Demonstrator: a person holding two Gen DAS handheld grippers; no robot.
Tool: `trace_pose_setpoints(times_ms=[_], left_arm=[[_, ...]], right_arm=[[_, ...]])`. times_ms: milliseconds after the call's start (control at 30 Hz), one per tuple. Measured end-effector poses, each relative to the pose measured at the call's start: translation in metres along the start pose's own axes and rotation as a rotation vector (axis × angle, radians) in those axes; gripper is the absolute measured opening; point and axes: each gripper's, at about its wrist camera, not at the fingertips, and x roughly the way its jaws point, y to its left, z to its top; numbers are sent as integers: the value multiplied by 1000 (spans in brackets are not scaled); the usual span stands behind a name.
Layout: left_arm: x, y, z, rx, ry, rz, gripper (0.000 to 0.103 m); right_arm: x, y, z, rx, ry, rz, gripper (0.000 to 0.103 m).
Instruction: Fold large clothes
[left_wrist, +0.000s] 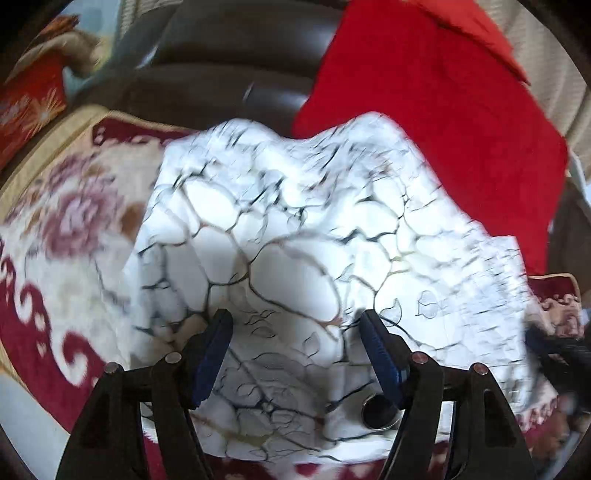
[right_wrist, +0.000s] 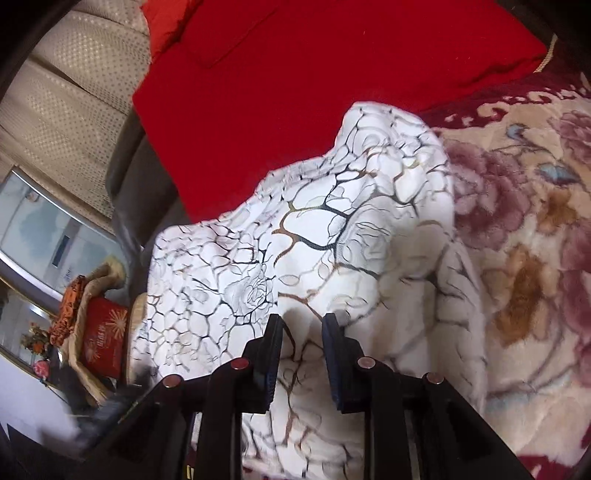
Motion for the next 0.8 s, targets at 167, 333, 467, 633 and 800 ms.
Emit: trace_pose_setpoints(times_ms=[167, 333, 467, 633, 800], left_arm=[[2, 9, -11, -6, -75, -31, 75], [5, 6, -17, 44, -106, -38, 80], [-18, 10, -18, 11, -141, -114, 80], [-48, 28, -31, -66, -197, -175, 80], [-57, 26, -42, -22, -211, -54, 82]], right_arm=[[-22, 4, -7, -68, -62, 8, 29], [3, -6, -1, -20, 12, -34, 36], [-11, -6, -2, 8, -8, 11, 38], [-37, -9, -23, 62, -44, 120, 69], [-56, 6, -42, 14, -107, 155, 69]])
